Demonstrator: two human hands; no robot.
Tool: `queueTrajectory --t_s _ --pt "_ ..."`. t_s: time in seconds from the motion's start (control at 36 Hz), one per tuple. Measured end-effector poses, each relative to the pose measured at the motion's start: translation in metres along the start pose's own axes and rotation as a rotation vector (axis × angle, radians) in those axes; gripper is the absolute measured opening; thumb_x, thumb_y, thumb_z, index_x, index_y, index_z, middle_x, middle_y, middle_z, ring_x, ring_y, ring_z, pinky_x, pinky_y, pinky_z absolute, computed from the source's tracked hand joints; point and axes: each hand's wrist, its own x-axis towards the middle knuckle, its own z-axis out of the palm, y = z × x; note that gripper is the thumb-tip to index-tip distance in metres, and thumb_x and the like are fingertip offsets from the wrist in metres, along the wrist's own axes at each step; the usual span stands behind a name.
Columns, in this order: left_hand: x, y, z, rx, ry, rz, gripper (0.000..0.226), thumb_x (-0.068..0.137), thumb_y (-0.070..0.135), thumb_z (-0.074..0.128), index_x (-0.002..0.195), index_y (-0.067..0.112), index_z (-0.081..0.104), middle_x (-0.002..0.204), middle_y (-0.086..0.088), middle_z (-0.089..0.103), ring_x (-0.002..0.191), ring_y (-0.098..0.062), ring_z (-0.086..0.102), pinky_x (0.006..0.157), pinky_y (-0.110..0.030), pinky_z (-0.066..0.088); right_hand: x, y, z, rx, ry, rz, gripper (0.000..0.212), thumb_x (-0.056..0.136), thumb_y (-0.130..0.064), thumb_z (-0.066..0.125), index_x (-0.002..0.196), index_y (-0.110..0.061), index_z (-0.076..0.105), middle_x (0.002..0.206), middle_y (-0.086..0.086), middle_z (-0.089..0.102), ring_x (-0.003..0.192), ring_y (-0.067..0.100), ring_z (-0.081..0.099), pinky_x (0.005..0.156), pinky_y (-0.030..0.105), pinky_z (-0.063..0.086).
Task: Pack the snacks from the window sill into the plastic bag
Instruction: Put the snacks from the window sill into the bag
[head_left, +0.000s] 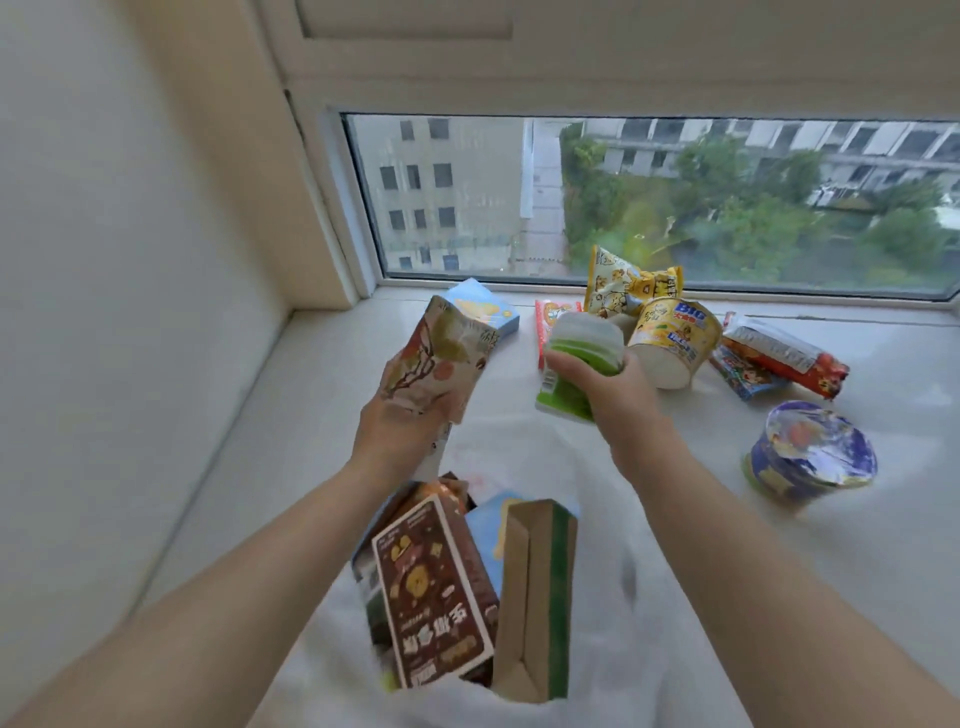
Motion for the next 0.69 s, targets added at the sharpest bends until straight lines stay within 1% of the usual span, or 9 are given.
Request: queueTrajectory --t_s 0.08,0.14,0.22,0.31,0.36,0.42,0.53,0.58,0.69 --pt "-0.022 -0.019 0.000 -0.021 0.023 -0.039 0.055 0.083 0.036 0.069 0.130 0.017 0.050 0.121 0.000 0.059 0.107 -0.024 0.059 0.083 -0.027 0.044 -0.033 -0.001 0.013 -0.026 -0.043 -0.015 0.084 0.048 -0.045 0.082 0.121 -0.011 0.056 0.110 0.012 0.066 0.098 0.025 0.067 0.083 0.042 0.058" --pt "-0.032 -0.025 0.005 -0.107 0.052 -0.054 0.060 0.084 0.036 0.068 0.137 0.019 0.044 0.123 0.005 0.056 0.111 -0.017 0.056 0.083 -0.022 0.040 -0.052 0.002 0.022 -0.051 -0.040 0.001 0.079 0.054 -0.042 0.083 0.121 -0.010 0.055 0.110 0.012 0.065 0.099 0.025 0.066 0.085 0.042 0.057" --pt "-0.037 -0.022 0.018 -0.282 0.123 -0.065 0.065 0.087 0.027 0.067 0.143 0.023 0.033 0.133 0.003 0.051 0.121 -0.019 0.050 0.089 -0.020 0.036 -0.070 0.009 0.027 -0.055 0.022 0.036 0.065 0.069 -0.029 0.083 0.122 -0.009 0.050 0.113 0.011 0.062 0.101 0.024 0.063 0.088 0.041 0.055" --pt "-0.028 -0.018 0.033 -0.344 0.120 0.005 0.071 0.088 0.019 0.064 0.146 0.029 0.025 0.141 0.003 0.046 0.127 -0.017 0.046 0.102 -0.028 0.038 -0.082 0.015 0.023 -0.084 0.112 0.035 0.062 0.074 -0.027 0.079 0.123 -0.012 0.046 0.112 0.005 0.058 0.103 0.021 0.060 0.087 0.036 0.053" --pt "-0.021 -0.020 0.041 -0.310 0.069 0.096 0.072 0.087 0.016 0.066 0.145 0.029 0.026 0.134 0.003 0.048 0.122 -0.017 0.049 0.101 -0.034 0.042 -0.086 0.021 0.018 -0.110 0.168 0.015 0.062 0.074 -0.029 0.078 0.124 -0.014 0.045 0.113 0.003 0.057 0.104 0.021 0.059 0.085 0.032 0.051" --pt "-0.014 -0.029 0.046 -0.162 -0.041 0.200 0.068 0.086 0.013 0.066 0.142 0.028 0.031 0.131 0.000 0.046 0.121 -0.021 0.049 0.098 -0.039 0.044 -0.089 0.025 0.012 -0.109 0.218 0.006 0.062 0.074 -0.030 0.078 0.125 -0.015 0.046 0.114 0.003 0.058 0.104 0.020 0.058 0.084 0.031 0.049" --pt "-0.017 -0.062 0.036 0.463 -0.305 0.307 0.060 0.088 0.013 0.059 0.138 0.034 0.035 0.138 0.002 0.048 0.121 -0.023 0.051 0.095 -0.036 0.046 -0.090 0.030 0.002 -0.137 0.249 -0.001 0.055 0.074 -0.031 0.078 0.116 -0.017 0.046 0.112 0.004 0.058 0.103 0.021 0.058 0.088 0.034 0.050" --pt "-0.022 -0.072 0.026 0.554 -0.434 0.230 0.059 0.087 0.020 0.058 0.139 0.034 0.035 0.138 0.000 0.049 0.120 -0.025 0.052 0.097 -0.036 0.046 -0.089 0.029 0.000 -0.166 0.239 -0.018 0.054 0.073 -0.031 0.078 0.114 -0.017 0.046 0.111 0.004 0.058 0.102 0.022 0.058 0.085 0.033 0.050" --pt "-0.038 -0.080 0.024 0.698 -0.753 0.199 0.053 0.087 0.030 0.049 0.138 0.030 0.039 0.141 -0.001 0.045 0.129 -0.025 0.043 0.106 -0.038 0.039 -0.085 0.030 0.011 -0.233 0.138 -0.020 0.058 0.074 -0.027 0.079 0.121 -0.014 0.047 0.108 0.002 0.058 0.096 0.018 0.058 0.067 0.019 0.046"
